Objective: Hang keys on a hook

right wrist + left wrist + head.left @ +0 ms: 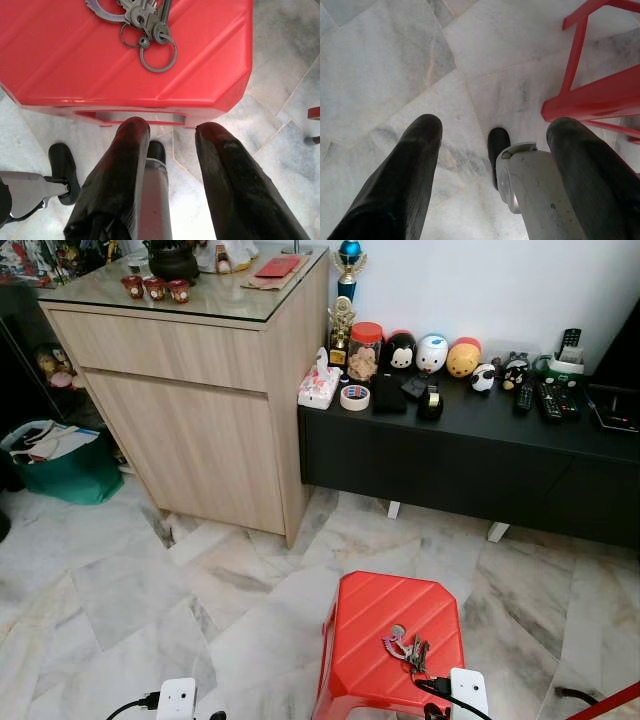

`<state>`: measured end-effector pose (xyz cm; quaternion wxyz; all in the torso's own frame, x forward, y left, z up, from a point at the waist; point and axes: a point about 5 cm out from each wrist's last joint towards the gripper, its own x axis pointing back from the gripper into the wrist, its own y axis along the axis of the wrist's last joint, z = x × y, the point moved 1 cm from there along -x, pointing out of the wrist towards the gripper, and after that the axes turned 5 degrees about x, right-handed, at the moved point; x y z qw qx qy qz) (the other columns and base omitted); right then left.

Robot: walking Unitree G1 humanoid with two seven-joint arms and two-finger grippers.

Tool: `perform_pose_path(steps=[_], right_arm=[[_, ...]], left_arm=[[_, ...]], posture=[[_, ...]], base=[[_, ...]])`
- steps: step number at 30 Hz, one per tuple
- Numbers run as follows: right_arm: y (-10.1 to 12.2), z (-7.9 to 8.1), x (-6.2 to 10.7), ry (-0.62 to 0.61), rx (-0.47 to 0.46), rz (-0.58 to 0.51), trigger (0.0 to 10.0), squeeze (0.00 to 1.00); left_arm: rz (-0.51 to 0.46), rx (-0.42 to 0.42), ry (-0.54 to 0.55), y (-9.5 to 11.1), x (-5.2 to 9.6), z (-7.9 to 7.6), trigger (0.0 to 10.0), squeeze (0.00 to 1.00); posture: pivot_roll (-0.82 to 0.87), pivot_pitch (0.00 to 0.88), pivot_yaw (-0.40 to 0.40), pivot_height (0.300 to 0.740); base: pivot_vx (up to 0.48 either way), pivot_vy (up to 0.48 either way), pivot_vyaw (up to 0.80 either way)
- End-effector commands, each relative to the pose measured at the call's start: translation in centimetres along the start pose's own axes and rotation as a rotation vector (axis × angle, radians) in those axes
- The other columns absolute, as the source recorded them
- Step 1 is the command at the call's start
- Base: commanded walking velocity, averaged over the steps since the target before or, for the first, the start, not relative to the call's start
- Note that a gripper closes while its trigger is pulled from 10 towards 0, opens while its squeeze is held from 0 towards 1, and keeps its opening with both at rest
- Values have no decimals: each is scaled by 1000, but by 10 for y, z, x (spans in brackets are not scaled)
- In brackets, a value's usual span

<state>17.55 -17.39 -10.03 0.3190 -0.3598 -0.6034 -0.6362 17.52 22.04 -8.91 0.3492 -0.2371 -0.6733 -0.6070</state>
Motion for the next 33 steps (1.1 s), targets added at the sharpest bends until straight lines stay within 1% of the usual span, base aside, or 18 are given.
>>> perform_pose_path(steps=[1, 6, 9, 10, 11, 12, 14, 18, 19, 22, 24, 25, 26, 27, 29, 31, 32, 33], right_arm=[[0, 0, 0, -2, -6, -2, 10000, 0], [0, -1, 0, -3, -5, -4, 10000, 0], [3, -2, 0, -20, -8, -36, 10000, 0], [4, -2, 0, -24, -10, -52, 10000, 0], [7, -3, 1, -30, -18, -81, 10000, 0], [7, -3, 1, -30, -18, -81, 10000, 0], [13, -3, 2, -21, -16, -143, 10000, 0], [18, -2, 3, -8, -11, -200, 10000, 0], [20, -2, 3, -4, -18, -224, 10000, 0], [23, -2, 5, 3, -22, -265, 10000, 0], [25, -2, 6, 7, -23, -293, 10000, 0], [25, -2, 6, 7, -23, -293, 10000, 0], [28, -2, 7, 15, -26, -324, 10000, 0], [28, -2, 7, 18, -28, -335, 10000, 0], [28, -3, 8, 20, -30, -341, 10000, 0], [30, -2, 9, 27, -33, -365, 10000, 0], [32, -2, 9, 31, -29, -386, 10000, 0], [32, -2, 10, 32, -28, -390, 10000, 0]], left_arm=[[32, 17, 13, -9, 2, 3, 10000, 0], [23, 15, 17, -8, 2, 3, 10000, 0], [-31, -4, 28, 2, 1, 4, 10000, 0], [-59, -6, 27, 9, 0, 4, 10000, 0], [-111, -5, 29, 20, -2, 4, 10000, 0], [-111, -5, 29, 20, -2, 4, 10000, 0], [-214, 13, 39, 45, -4, 5, 10000, 0], [-323, 57, 19, 69, -4, 4, 10000, 0], [-377, 61, 8, 80, -4, 2, 10000, 0], [-467, 58, -17, 96, -1, -2, 10000, 0], [-512, 56, -35, 102, 1, -5, 10000, 0], [-512, 56, -35, 102, 1, -5, 10000, 0], [-564, 52, -58, 106, 5, -9, 10000, 0], [-584, 51, -64, 108, 6, -10, 10000, 0], [-596, 51, -68, 108, 7, -10, 10000, 0], [-642, 58, -80, 110, 12, -11, 10000, 0], [-685, 55, -94, 111, 18, -11, 10000, 0], [-695, 55, -98, 111, 19, -11, 10000, 0]], posture=[[101, 49, -31, 723], [101, 49, -31, 723], [101, 49, -31, 723], [100, 59, -34, 723], [101, 64, -35, 723], [101, 64, -35, 723], [101, 66, -36, 723], [99, 67, -39, 723], [96, 68, -40, 723], [94, 70, -41, 723], [95, 71, -41, 723], [95, 71, -41, 723], [90, 71, -41, 723], [91, 71, -41, 723], [91, 71, -41, 723], [89, 76, -41, 723], [89, 76, -41, 723], [89, 76, -41, 723]], base=[[0, 0, 0], [0, 0, 0], [0, 0, 0], [0, 0, 0], [0, 0, 0], [0, 0, 0], [0, 0, 0], [0, 0, 0], [0, 0, 0], [0, 0, 0], [0, 0, 0], [0, 0, 0], [0, 0, 0], [0, 0, 0], [0, 0, 0], [0, 0, 0], [0, 0, 0], [0, 0, 0]])
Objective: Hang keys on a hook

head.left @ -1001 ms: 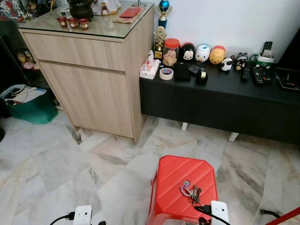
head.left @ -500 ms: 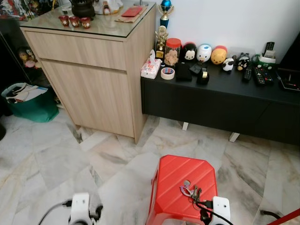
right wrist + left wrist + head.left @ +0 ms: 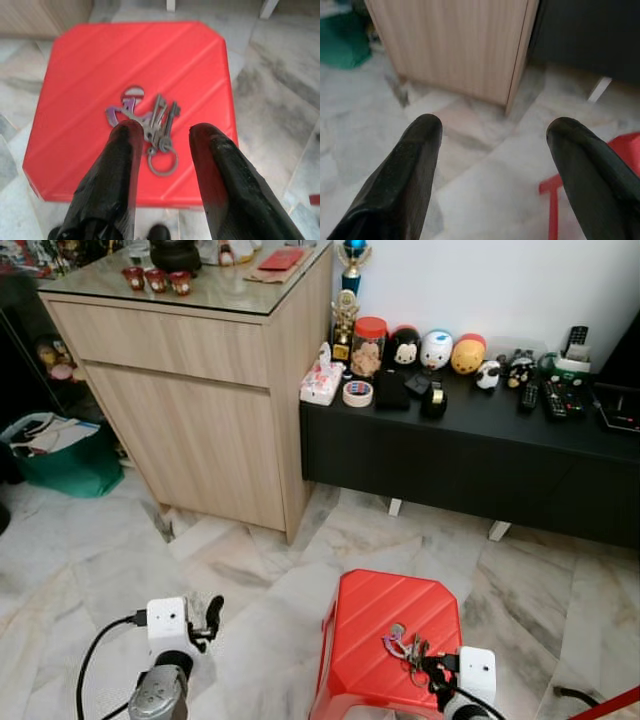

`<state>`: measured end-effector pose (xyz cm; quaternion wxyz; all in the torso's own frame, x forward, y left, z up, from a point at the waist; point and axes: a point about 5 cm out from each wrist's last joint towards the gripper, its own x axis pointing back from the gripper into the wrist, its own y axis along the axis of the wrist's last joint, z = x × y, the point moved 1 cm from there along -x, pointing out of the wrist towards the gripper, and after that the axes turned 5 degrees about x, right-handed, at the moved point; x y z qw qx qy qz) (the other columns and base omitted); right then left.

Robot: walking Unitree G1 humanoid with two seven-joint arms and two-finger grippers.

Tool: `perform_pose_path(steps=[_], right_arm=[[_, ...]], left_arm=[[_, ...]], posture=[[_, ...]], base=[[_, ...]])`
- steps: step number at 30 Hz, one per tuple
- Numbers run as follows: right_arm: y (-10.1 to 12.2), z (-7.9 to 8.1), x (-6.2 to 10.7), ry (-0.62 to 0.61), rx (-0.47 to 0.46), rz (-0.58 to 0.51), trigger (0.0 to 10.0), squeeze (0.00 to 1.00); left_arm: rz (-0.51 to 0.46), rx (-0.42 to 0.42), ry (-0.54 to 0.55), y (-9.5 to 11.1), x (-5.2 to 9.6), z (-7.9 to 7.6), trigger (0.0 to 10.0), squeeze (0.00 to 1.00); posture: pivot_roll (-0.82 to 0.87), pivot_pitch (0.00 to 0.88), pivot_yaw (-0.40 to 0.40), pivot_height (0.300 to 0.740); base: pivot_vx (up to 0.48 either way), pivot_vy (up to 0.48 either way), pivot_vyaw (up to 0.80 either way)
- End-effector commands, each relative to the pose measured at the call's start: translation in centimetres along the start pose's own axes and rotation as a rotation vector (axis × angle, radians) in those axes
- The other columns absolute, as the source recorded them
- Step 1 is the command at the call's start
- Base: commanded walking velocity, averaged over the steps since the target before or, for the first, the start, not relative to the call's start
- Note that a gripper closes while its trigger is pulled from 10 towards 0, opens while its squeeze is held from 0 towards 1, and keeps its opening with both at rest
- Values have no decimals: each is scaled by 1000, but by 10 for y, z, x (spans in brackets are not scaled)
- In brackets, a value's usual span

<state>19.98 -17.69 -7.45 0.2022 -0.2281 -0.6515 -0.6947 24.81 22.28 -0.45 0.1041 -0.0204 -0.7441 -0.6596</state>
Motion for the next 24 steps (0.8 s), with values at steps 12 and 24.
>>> perform_pose_path(steps=[12, 24], right_arm=[[122, 14, -23, 19, 78, -477, 10000, 0], [118, 15, -16, 0, 37, -501, 10000, 0]], left_arm=[[-108, 8, -64, 15, 14, -16, 10000, 0], [-143, 24, -57, 27, 19, -19, 10000, 0]], posture=[[85, 71, -38, 723], [84, 52, -36, 723]], base=[[0, 0, 0], [0, 0, 0]])
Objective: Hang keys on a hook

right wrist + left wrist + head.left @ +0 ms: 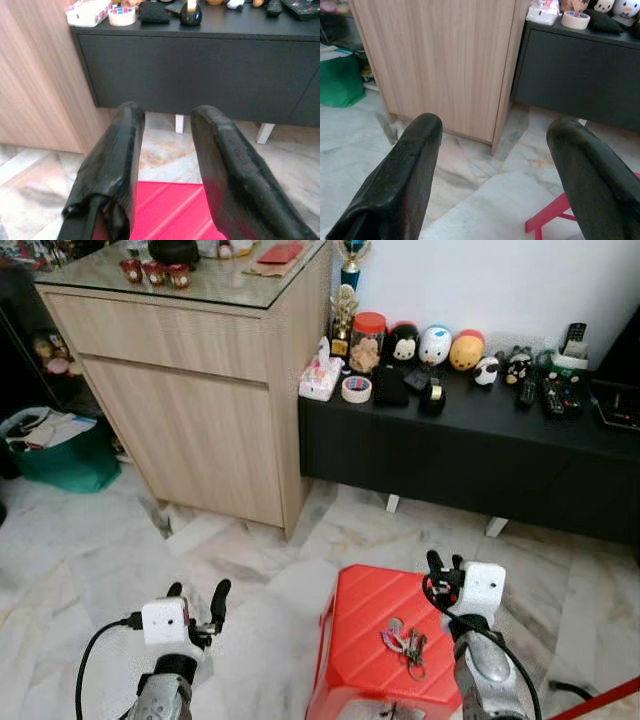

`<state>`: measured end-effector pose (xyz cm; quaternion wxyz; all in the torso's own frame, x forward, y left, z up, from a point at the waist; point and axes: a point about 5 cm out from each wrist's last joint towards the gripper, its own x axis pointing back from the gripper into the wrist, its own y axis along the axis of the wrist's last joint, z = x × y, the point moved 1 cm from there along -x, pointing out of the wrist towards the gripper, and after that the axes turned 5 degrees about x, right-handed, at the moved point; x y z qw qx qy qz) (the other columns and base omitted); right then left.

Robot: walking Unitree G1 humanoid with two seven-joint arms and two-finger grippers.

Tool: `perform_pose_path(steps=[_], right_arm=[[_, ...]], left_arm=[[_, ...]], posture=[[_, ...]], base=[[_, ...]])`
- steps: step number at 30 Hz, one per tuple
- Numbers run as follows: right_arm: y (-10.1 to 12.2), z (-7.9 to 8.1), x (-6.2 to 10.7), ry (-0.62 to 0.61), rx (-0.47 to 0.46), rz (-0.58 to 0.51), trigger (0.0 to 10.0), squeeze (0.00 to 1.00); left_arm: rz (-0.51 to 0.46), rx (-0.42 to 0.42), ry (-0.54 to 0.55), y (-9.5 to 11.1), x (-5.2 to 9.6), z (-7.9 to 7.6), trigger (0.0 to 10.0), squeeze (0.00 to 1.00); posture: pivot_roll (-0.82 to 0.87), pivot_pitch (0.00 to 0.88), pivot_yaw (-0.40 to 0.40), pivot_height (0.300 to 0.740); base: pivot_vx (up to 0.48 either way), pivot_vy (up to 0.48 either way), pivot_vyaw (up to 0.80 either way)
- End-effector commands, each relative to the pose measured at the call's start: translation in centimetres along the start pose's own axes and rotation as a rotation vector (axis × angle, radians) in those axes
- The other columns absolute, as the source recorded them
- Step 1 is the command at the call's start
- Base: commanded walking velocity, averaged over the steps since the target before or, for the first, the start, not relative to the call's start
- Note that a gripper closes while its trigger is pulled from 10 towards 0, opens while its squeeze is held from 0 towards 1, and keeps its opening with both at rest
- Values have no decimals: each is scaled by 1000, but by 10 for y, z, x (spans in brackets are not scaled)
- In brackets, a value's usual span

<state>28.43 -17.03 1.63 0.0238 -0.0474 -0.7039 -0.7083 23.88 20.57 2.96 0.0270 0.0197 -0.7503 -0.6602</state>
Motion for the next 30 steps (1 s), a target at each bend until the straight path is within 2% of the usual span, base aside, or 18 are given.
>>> perform_pose_path(steps=[1, 5, 10, 30], right_arm=[[-5, 1, 4, -5, -10, 22, 10000, 0], [-15, 0, 13, -15, -14, 55, 10000, 0], [-17, 1, 16, -22, -20, 68, 10000, 0], [-1, 2, 0, -17, -28, 45, 10000, 0]], left_arm=[[20, 11, 6, -3, 2, -1, 10000, 0], [21, 10, 2, -1, -2, -2, 10000, 0], [23, 10, -1, 2, -4, -2, 10000, 0], [18, 20, -13, 7, -7, -7, 10000, 0]], posture=[[84, 47, -34, 723], [80, 39, -30, 723], [77, 31, -25, 723], [83, 66, -28, 723]], base=[[0, 0, 0], [0, 0, 0], [0, 0, 0], [0, 0, 0]])
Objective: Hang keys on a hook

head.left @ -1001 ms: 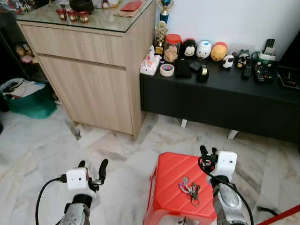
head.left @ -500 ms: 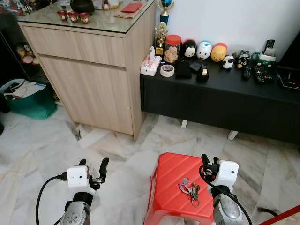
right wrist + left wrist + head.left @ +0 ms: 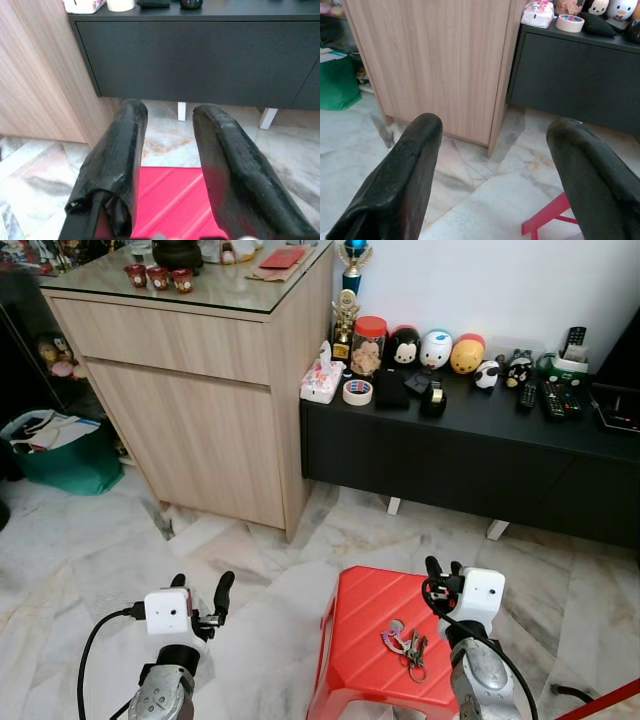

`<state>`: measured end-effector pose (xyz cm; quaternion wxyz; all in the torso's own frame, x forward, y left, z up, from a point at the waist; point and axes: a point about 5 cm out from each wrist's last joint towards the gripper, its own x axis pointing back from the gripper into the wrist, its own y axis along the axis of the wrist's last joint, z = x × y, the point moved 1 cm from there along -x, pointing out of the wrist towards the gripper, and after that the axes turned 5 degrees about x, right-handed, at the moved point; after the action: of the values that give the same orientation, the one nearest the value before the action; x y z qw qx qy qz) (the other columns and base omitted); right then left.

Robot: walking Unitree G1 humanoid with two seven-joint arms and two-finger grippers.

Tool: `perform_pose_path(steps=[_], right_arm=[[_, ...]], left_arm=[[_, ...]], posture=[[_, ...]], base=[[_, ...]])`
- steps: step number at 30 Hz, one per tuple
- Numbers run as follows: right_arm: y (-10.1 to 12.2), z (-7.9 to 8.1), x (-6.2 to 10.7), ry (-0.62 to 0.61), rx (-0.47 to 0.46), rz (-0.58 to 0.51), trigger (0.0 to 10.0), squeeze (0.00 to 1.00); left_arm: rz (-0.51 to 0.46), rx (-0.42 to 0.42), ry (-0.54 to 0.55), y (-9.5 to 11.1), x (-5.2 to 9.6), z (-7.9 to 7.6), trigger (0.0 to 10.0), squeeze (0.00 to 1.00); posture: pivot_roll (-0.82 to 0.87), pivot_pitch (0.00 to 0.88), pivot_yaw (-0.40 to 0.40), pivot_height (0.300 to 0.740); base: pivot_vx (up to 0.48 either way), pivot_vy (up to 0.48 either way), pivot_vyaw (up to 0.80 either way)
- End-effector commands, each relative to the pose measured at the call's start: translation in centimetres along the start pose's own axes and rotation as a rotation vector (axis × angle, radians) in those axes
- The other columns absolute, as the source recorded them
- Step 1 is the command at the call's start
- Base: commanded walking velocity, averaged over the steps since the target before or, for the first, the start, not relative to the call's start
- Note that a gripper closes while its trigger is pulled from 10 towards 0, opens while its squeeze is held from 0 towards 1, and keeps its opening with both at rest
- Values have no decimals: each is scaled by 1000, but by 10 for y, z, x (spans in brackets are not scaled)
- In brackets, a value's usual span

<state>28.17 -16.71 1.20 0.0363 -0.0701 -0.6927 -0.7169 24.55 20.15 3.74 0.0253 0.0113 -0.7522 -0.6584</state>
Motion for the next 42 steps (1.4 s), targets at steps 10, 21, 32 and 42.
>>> perform_pose_path(steps=[10, 21, 32, 42], right_arm=[[2, 2, -3, 0, -6, 7, 10000, 0], [0, 7, -3, 25, 34, 29, 10000, 0], [-1, 11, -4, 47, 35, 49, 10000, 0], [-2, 13, -4, 57, 46, 49, 10000, 0]], left_arm=[[10, 13, 2, 1, -1, -2, 10000, 0], [11, 16, 1, 1, -1, -3, 10000, 0], [12, 15, 3, 2, -1, -2, 10000, 0], [25, 12, 1, 1, 0, -2, 10000, 0]], posture=[[85, 73, -27, 723], [85, 77, -26, 723], [85, 77, -26, 654], [90, 79, -24, 644]], base=[[0, 0, 0], [0, 0, 0], [0, 0, 0], [0, 0, 0]])
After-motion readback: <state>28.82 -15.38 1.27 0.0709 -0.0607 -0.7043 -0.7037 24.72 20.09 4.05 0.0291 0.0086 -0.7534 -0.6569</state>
